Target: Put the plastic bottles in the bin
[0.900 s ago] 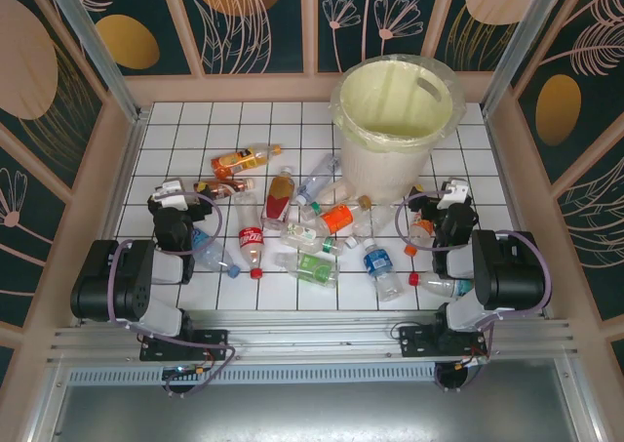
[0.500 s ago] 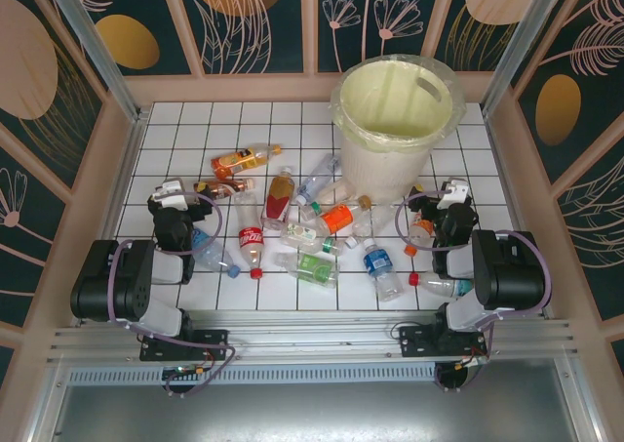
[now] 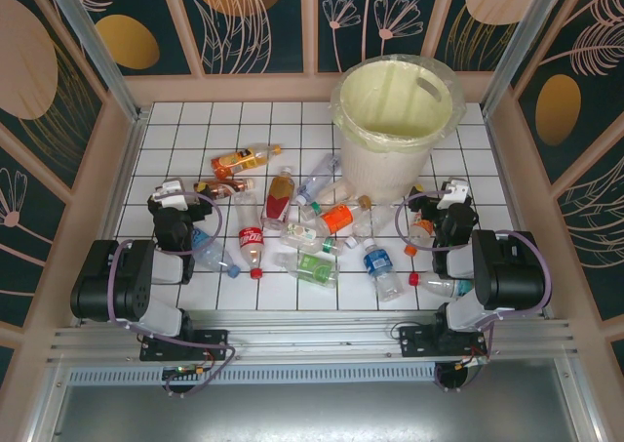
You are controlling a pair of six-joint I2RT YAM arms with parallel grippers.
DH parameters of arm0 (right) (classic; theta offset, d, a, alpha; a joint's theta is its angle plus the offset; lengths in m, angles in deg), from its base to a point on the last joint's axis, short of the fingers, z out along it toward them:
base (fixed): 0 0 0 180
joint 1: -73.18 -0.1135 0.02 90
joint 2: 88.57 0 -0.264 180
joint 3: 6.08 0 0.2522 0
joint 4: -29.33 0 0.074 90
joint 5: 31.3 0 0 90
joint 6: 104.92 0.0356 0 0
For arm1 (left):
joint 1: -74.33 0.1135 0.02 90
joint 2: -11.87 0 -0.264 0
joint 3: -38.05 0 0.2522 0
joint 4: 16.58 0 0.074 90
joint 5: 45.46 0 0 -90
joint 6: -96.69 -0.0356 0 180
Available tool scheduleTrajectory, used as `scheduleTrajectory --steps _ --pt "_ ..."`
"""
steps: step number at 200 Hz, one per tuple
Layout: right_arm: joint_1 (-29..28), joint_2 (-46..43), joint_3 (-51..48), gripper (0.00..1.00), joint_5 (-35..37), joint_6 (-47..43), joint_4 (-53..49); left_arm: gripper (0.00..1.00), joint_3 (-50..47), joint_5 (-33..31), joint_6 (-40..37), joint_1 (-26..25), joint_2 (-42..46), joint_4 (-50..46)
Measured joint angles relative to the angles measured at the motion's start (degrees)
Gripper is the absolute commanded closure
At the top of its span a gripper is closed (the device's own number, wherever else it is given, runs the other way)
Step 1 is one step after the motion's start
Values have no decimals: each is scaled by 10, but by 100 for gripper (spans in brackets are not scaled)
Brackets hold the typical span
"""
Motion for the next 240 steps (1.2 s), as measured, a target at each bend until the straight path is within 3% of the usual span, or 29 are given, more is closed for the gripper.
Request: scheduleTrajectory --steps 70,113,157,203,240 --pt "-3 -6 0 1 17 0 -1 1 1 3 -7 0 27 -15" --pt "-35 -119 5 1 55 -5 -83 2 21 -2 4 0 140 -112" --pt "-124 -278 28 1 124 5 -251 1 66 3 73 -2 265 -271" --pt "-235 -413 79 1 173 98 -470 1 99 53 185 -43 339 -440" --pt "-316 -444 142 1 209 204 -667 1 108 174 255 -75 342 -490"
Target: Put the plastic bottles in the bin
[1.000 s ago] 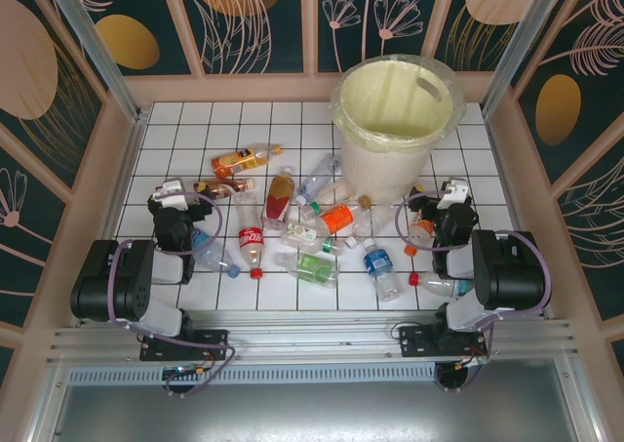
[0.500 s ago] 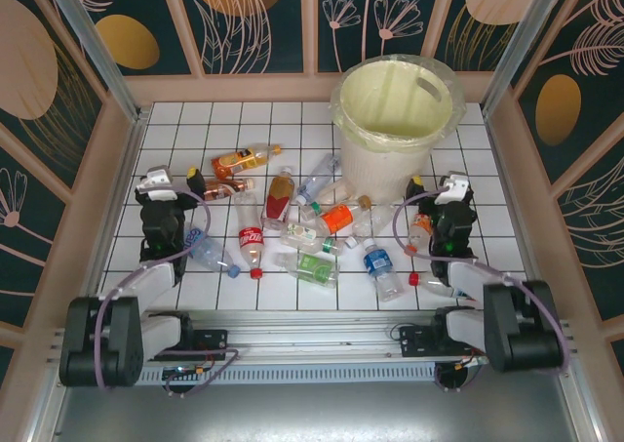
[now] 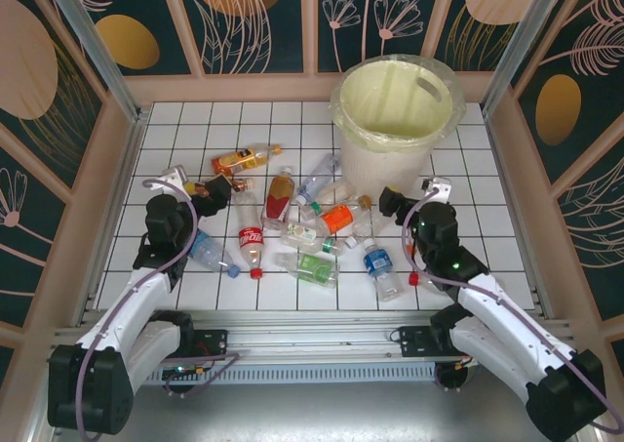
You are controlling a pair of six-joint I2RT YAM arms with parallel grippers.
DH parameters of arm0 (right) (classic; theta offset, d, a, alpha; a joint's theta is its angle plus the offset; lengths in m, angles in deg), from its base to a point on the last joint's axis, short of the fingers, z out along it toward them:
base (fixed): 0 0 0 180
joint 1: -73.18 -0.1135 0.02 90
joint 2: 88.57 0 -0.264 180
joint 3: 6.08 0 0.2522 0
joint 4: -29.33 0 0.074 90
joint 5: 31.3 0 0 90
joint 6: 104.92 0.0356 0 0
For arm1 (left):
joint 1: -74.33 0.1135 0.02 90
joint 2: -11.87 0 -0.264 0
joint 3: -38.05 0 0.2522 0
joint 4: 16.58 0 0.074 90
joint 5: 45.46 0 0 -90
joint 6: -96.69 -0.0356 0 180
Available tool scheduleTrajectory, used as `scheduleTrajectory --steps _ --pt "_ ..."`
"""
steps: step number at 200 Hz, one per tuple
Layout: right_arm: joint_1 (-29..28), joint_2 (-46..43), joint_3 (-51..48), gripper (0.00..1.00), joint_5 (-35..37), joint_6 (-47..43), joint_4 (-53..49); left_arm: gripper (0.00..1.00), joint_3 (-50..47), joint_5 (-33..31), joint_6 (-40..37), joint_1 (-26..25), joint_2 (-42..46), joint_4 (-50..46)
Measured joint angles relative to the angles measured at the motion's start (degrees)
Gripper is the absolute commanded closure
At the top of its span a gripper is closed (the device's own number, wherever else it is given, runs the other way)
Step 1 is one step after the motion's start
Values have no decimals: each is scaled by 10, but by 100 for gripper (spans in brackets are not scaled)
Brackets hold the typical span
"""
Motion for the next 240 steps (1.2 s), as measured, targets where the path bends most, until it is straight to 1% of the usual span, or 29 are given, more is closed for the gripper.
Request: scheduleTrajectory --steps 25,49,72,92,123,163,240 --pt "-44 10 61 2 5 58 -139 1 0 105 31 -10 -22 13" --pt "-71 18 103 4 -28 97 -238 1 0 188 50 -23 -45 26" --pt "-88 41 125 5 -80 131 -312 1 0 246 65 -34 -55 54" --pt "-115 63 127 6 -111 165 -369 1 0 275 74 -44 -55 71" --pt "-152 68 127 9 -131 205 -440 1 7 293 83 -62 -55 79" --pt "-191 101 126 11 -137 240 -490 1 16 293 83 -82 -55 78" --pt "-237 180 113 11 -132 249 -500 1 18 291 82 -86 -55 77"
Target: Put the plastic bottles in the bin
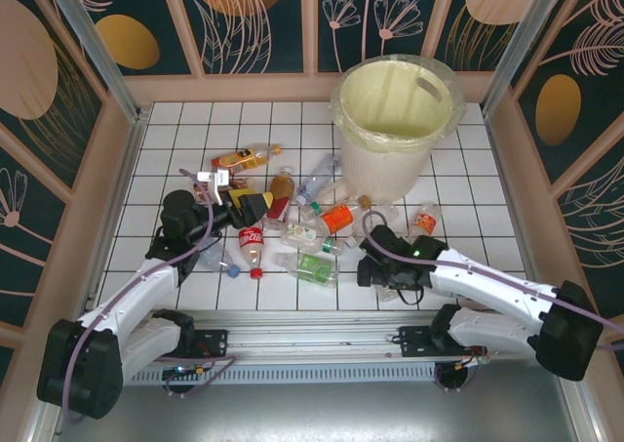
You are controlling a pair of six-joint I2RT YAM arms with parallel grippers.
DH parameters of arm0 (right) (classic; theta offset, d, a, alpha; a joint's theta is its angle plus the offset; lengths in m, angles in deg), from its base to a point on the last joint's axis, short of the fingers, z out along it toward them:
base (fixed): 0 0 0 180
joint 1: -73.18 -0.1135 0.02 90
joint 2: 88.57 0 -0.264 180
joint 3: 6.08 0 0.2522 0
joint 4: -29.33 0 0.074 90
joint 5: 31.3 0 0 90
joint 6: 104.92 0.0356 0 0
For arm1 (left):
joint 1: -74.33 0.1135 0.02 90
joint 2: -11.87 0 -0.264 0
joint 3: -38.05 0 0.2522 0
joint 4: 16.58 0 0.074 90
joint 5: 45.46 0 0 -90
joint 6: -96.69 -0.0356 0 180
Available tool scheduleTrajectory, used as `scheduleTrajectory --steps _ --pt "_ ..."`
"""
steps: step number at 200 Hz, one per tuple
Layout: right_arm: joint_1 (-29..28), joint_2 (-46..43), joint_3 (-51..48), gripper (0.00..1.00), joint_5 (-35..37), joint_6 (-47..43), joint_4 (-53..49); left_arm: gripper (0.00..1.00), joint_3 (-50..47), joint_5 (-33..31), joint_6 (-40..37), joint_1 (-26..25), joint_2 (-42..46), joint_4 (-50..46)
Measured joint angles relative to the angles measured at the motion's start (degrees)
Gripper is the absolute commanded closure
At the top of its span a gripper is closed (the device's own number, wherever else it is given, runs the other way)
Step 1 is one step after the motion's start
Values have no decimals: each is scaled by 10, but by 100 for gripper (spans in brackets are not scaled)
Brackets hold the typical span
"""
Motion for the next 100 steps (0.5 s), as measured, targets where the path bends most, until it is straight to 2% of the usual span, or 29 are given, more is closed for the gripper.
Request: scheduleTrajectory --steps 66,100 --pt "-23 36 -4 13 13 1 1 1 1 -2 0 -1 0 -6" --pt "-25 43 -4 18 25 20 5 1 1 -2 0 -3 0 -10"
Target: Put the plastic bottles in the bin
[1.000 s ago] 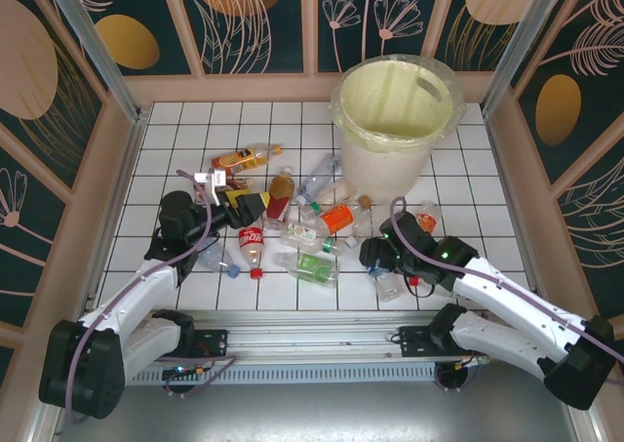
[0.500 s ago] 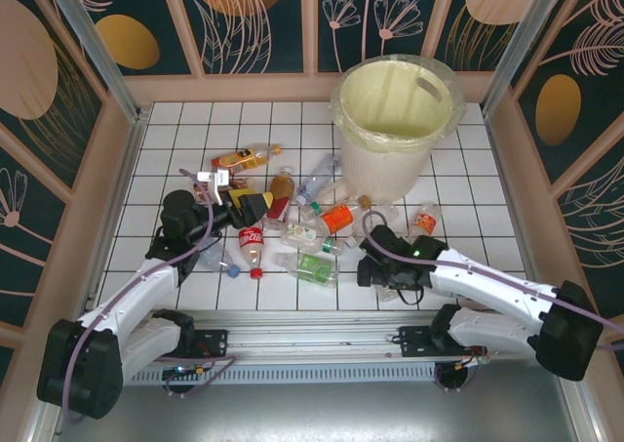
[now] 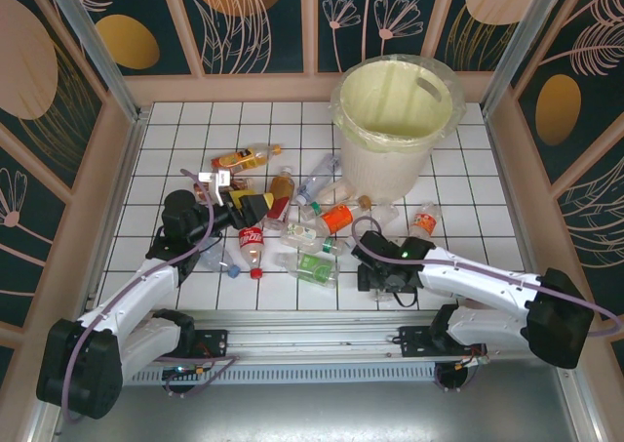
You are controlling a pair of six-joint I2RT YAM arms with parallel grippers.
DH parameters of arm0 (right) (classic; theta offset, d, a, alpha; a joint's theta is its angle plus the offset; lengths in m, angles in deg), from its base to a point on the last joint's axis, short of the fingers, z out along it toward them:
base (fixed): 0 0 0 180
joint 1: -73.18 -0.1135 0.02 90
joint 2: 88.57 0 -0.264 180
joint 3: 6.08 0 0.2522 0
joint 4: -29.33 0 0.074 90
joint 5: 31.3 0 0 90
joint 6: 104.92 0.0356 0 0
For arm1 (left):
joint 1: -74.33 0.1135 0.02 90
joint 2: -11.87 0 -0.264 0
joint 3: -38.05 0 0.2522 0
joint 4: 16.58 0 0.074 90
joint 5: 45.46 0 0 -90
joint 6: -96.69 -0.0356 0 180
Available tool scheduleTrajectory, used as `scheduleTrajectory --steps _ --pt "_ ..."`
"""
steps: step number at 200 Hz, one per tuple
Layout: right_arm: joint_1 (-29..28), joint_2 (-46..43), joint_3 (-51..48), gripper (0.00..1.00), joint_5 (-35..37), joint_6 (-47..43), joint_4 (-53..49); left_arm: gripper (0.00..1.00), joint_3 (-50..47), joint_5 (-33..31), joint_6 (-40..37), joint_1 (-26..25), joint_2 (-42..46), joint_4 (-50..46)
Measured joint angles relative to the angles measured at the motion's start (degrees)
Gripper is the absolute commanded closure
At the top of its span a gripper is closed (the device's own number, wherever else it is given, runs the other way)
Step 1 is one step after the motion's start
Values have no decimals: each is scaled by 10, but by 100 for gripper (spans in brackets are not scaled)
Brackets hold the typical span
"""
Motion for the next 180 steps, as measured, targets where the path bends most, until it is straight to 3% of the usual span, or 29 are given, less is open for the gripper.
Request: scheduleTrajectory --steps 83,113,133,180 --pt "0 48 -23 23 15 15 61 1 0 -2 0 0 0 -2" --pt "0 59 -30 30 15 15 77 2 0 -2 0 0 0 -2" --pt "0 59 -31 35 15 13 83 1 0 -2 0 0 0 -2" --pt "-1 21 -32 37 16 9 87 1 13 3 2 -1 -15 -2"
